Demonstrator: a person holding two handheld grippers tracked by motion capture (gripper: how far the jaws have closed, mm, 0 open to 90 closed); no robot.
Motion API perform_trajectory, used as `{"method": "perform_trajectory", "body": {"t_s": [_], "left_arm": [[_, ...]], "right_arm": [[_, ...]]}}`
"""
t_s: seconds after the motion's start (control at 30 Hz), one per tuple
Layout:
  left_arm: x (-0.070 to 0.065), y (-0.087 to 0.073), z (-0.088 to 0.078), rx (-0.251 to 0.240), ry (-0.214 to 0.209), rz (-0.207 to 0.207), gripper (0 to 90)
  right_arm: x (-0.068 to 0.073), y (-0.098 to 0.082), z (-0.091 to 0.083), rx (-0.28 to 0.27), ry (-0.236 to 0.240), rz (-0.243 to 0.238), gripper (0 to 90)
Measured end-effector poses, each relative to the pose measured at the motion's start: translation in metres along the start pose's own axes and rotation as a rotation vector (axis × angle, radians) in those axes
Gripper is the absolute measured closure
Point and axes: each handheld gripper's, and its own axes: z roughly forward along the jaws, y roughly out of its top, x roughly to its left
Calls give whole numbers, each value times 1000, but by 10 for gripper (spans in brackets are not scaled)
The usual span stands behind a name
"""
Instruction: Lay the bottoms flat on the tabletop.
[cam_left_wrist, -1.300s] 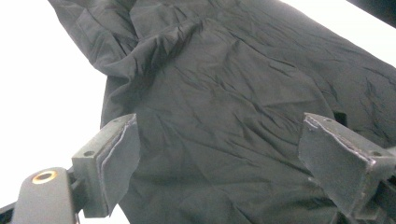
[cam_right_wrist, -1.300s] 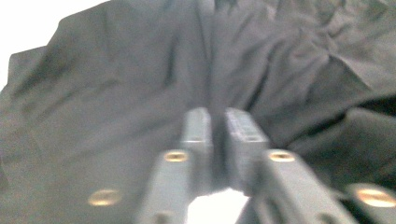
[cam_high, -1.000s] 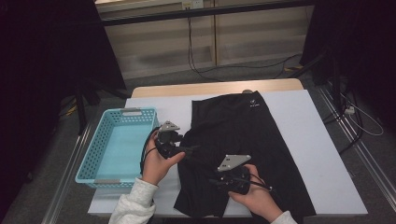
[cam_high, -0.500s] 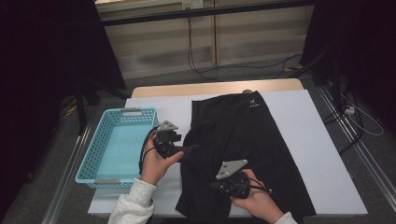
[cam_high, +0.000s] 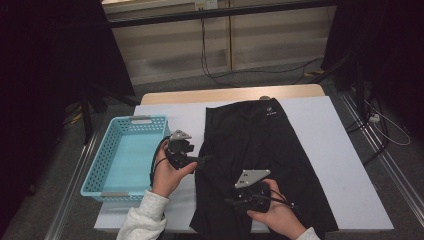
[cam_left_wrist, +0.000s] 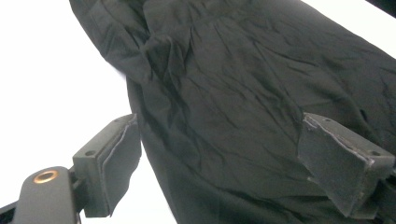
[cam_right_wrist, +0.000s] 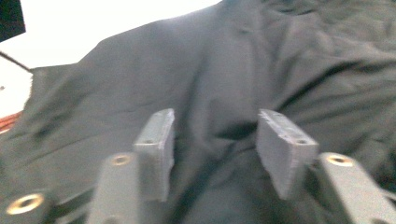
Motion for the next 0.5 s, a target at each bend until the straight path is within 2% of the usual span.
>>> {"method": "perform_trajectory", "body": {"t_s": [0.13, 0.27, 0.37, 0.5], "left_arm": [[1, -3, 6, 17, 3, -1, 148], [1, -4, 9, 16, 7, -10, 148], [1, -5, 11, 14, 10, -13, 146], [1, -7, 16, 38, -5, 5, 136]], "right_arm": [[-8, -1, -5, -29, -46, 32, 332], [-9, 0, -8, -66, -58, 50, 276], [-8, 0, -8, -67, -60, 51, 273], [-7, 0, -9, -76, -69, 49, 254]]}}
